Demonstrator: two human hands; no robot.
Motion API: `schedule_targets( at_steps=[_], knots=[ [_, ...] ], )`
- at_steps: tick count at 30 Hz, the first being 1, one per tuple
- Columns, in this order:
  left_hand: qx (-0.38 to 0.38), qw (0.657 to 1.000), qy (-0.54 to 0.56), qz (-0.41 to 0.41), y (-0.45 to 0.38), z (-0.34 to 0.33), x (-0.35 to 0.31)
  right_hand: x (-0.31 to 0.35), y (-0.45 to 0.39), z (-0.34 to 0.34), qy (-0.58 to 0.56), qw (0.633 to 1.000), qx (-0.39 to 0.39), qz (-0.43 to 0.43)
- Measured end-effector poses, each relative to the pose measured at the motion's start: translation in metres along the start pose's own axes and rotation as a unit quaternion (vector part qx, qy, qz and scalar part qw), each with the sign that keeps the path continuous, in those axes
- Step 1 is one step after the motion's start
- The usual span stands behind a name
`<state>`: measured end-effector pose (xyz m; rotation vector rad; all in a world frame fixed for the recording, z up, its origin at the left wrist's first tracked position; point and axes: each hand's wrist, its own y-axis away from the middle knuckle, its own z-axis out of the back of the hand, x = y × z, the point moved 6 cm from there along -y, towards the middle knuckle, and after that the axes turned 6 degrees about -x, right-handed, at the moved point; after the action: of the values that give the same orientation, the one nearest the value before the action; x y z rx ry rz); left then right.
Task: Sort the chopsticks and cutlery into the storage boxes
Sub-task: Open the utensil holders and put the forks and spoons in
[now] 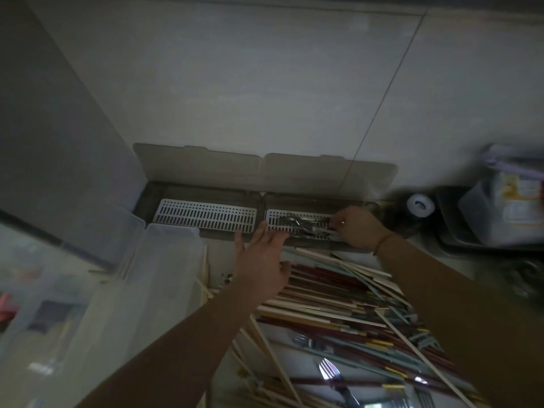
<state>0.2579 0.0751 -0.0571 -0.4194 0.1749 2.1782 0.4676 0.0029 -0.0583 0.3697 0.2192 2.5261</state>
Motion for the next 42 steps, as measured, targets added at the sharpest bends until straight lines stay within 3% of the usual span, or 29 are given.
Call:
schedule_targets(
  at_steps=[4,9,14,18,21,26,33,39,42],
  knots=[
    [0.000,1.000,-0.008,-0.001,0.000,-0.001,-0.001,0.009,-0.006,0.008,0.116,0.990,-0.072,0.042],
    [0.010,1.000,-0.021,-0.010,0.000,-0.001,-0.001,0.016,-0.015,-0.003,0.237,0.966,-0.045,0.090],
    [0.008,0.999,-0.032,-0.018,0.002,0.001,-0.002,0.015,-0.020,-0.008,0.207,0.974,-0.041,0.088],
    [0.007,0.999,-0.036,-0.021,0.002,0.001,-0.002,0.014,-0.012,0.000,0.104,0.982,-0.109,0.116],
    [0.004,0.999,-0.042,-0.022,0.001,0.001,-0.002,0.013,-0.005,0.006,0.114,0.972,-0.155,0.134],
    [0.005,0.999,-0.043,-0.020,0.001,0.000,-0.002,0.007,-0.010,0.002,0.226,0.964,-0.101,0.096],
    [-0.002,0.998,-0.053,-0.026,0.002,-0.001,-0.003,0.012,-0.019,-0.002,0.199,0.973,-0.067,0.100],
    [-0.002,0.998,-0.062,-0.027,0.002,-0.002,-0.003,0.025,-0.021,-0.006,0.296,0.942,-0.062,0.144],
    [0.002,0.997,-0.067,-0.027,0.002,-0.003,-0.003,0.029,-0.023,-0.010,0.283,0.948,-0.048,0.140]
  ],
)
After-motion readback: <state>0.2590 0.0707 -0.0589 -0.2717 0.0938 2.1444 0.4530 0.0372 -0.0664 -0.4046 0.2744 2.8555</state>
